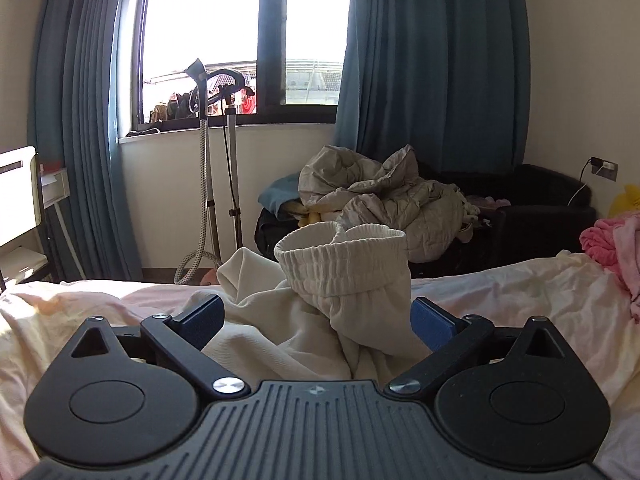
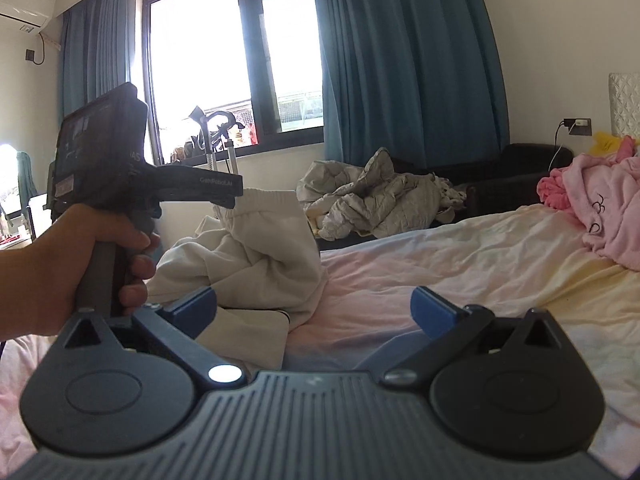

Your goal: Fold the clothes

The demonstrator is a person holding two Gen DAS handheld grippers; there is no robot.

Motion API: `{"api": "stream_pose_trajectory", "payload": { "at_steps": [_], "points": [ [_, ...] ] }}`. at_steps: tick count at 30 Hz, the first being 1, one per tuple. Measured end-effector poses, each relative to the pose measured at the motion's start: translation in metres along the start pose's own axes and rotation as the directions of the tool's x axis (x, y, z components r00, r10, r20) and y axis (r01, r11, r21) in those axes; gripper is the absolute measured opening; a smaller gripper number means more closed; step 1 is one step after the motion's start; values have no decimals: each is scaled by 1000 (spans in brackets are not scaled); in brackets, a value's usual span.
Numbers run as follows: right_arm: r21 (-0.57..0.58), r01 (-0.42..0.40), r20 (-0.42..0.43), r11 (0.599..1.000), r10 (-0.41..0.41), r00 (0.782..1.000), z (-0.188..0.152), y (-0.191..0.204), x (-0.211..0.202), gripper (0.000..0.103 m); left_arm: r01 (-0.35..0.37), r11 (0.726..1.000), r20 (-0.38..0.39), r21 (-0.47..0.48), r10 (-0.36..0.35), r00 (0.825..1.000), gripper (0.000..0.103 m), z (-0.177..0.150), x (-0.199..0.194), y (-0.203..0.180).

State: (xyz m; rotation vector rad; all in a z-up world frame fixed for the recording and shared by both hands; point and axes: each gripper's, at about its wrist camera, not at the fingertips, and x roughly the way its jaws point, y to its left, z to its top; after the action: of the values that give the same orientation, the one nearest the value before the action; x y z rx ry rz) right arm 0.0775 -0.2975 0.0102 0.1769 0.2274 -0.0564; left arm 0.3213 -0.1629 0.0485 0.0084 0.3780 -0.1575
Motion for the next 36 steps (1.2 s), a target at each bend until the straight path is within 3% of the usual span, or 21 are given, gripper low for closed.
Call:
{"api": "stream_pose_trajectory", "payload": {
  "at_steps": [6,8,9,12,15,20,26,32,36],
  "points": [
    [31,0,-48,1000,2,999,-18,-8,33,103,-26,998,-31,-60,24,999,94,4,69,-8],
    [29,10,-50,1000,-8,999,-24,-10,39,103,-28,998,-12,-49,28,1000,73,4,72,-13],
    [30,14,-51,999,-12,999,-27,-11,41,103,-31,999,-2,-41,31,1000,57,5,73,-16],
    [36,23,-58,999,-21,998,-32,-14,47,103,2,999,27,-49,0,1000,43,9,59,-21],
    [34,22,-58,999,-20,998,-34,-13,47,103,37,999,36,-21,-36,999,36,12,25,-21],
    [27,11,-35,1000,-10,999,-31,-11,32,103,92,995,48,27,-93,994,33,16,-36,-20],
    [11,25,24,1000,-25,999,-23,-8,7,103,178,980,89,88,-185,979,33,13,-153,0],
    [24,10,53,1000,-11,999,-14,-5,-23,103,201,979,37,28,-202,979,33,-22,-252,49],
    [8,-24,84,1000,23,996,-8,3,-46,103,149,988,-51,-47,-151,987,33,-73,-275,83]
  ]
}}
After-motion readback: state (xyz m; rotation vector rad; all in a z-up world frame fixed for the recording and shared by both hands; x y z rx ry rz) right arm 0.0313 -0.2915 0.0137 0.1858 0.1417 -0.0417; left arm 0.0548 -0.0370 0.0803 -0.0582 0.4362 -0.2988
